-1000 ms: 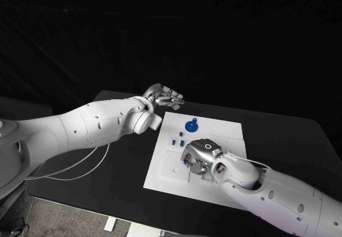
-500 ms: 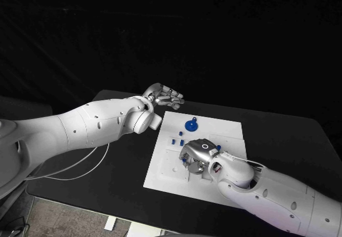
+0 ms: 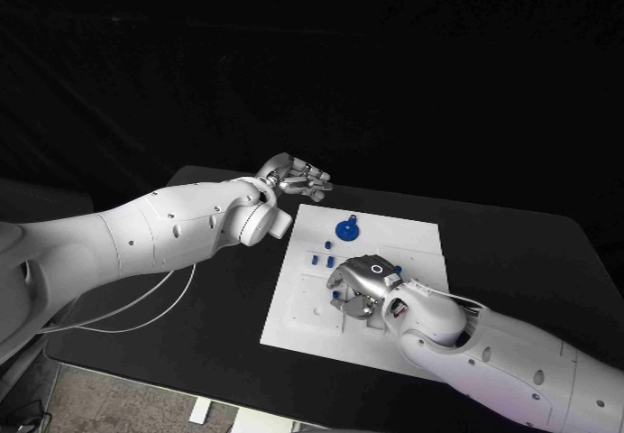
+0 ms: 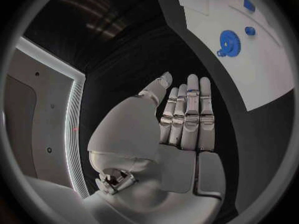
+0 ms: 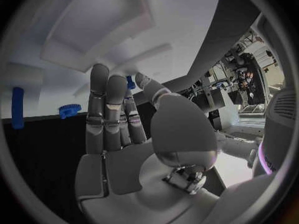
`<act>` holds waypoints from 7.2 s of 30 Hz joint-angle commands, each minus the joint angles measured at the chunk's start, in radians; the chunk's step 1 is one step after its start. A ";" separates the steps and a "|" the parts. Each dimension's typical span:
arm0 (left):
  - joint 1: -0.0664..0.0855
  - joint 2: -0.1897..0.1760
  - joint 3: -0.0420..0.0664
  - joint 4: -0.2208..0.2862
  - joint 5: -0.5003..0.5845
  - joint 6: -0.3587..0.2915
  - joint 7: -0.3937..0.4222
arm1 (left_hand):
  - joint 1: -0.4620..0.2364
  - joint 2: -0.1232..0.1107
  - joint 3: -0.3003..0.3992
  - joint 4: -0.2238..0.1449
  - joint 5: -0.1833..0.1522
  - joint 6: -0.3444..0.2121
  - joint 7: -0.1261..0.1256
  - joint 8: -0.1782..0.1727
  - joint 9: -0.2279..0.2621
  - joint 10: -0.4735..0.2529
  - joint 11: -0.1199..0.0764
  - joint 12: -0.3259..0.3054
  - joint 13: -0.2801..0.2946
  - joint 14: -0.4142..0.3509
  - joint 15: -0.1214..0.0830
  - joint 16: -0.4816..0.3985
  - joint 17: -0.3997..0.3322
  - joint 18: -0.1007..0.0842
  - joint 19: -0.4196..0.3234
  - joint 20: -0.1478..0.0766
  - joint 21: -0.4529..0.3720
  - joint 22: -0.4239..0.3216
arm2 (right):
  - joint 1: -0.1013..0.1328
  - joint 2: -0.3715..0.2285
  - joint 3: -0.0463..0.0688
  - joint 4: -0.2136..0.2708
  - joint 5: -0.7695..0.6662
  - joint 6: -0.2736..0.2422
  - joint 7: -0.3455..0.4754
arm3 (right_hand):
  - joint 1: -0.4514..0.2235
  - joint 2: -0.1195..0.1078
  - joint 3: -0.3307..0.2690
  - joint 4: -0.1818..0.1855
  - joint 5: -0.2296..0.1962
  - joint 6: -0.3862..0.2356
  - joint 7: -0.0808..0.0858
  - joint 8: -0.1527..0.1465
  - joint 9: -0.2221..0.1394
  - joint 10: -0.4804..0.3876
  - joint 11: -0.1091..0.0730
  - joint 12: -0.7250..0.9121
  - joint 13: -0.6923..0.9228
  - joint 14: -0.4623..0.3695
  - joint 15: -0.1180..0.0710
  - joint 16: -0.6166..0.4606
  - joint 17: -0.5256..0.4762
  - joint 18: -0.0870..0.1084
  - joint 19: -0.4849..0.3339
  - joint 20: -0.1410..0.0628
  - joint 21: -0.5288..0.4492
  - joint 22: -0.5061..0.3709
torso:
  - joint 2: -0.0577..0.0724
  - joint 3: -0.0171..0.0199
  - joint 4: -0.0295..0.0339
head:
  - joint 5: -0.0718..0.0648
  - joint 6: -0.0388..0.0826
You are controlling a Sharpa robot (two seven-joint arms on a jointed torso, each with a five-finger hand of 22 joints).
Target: Assemble the parts on the task board
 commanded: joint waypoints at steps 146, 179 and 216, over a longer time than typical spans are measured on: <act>0.000 0.025 0.001 -0.025 0.035 0.024 0.024 | 0.023 0.048 -0.185 0.053 0.029 -0.009 -0.004 -0.002 0.000 -0.007 0.000 0.001 0.000 -0.007 0.004 0.000 0.008 -0.016 0.050 0.005 0.004 -0.264 | -0.011 -0.026 0.083 0.172 0.065 0.104 0.012 | -0.020 0.095 0.278 -0.025 -0.104 0.147 -0.032 -0.002 0.003 0.257 -0.069 0.002 0.002 0.011 -0.045 0.008 0.038 -0.024 0.009 -0.052 0.071 0.248 | -0.005 -0.0028 -0.0135 | 0.015 0.023; 0.000 0.025 0.001 -0.021 0.035 0.035 0.017 | 0.019 0.048 -0.184 0.052 0.029 -0.011 -0.004 -0.002 0.000 -0.008 0.001 0.001 0.001 -0.008 0.004 0.000 0.008 -0.016 0.049 0.005 0.004 -0.264 | -0.025 -0.005 0.047 0.134 -0.014 0.135 0.011 | -0.022 0.093 0.282 -0.030 -0.103 0.152 -0.033 -0.002 0.003 0.261 -0.070 0.002 0.002 0.010 -0.045 0.009 0.039 -0.024 0.014 -0.052 0.053 0.272 | -0.005 -0.0032 -0.0154 | 0.007 0.013; 0.000 0.020 0.001 -0.018 0.035 0.033 0.015 | 0.017 0.048 -0.186 0.053 0.028 -0.012 -0.004 -0.002 0.000 -0.010 0.001 0.001 0.001 -0.009 0.005 0.000 0.008 -0.015 0.050 0.006 0.004 -0.269 | -0.024 0.020 0.014 0.119 -0.092 0.182 -0.034 | -0.028 0.089 0.287 -0.033 -0.103 0.154 -0.033 -0.002 0.003 0.262 -0.071 0.002 0.002 0.011 -0.044 0.004 0.036 -0.024 0.016 -0.050 0.027 0.284 | -0.004 -0.0022 -0.0141 | 0.011 0.005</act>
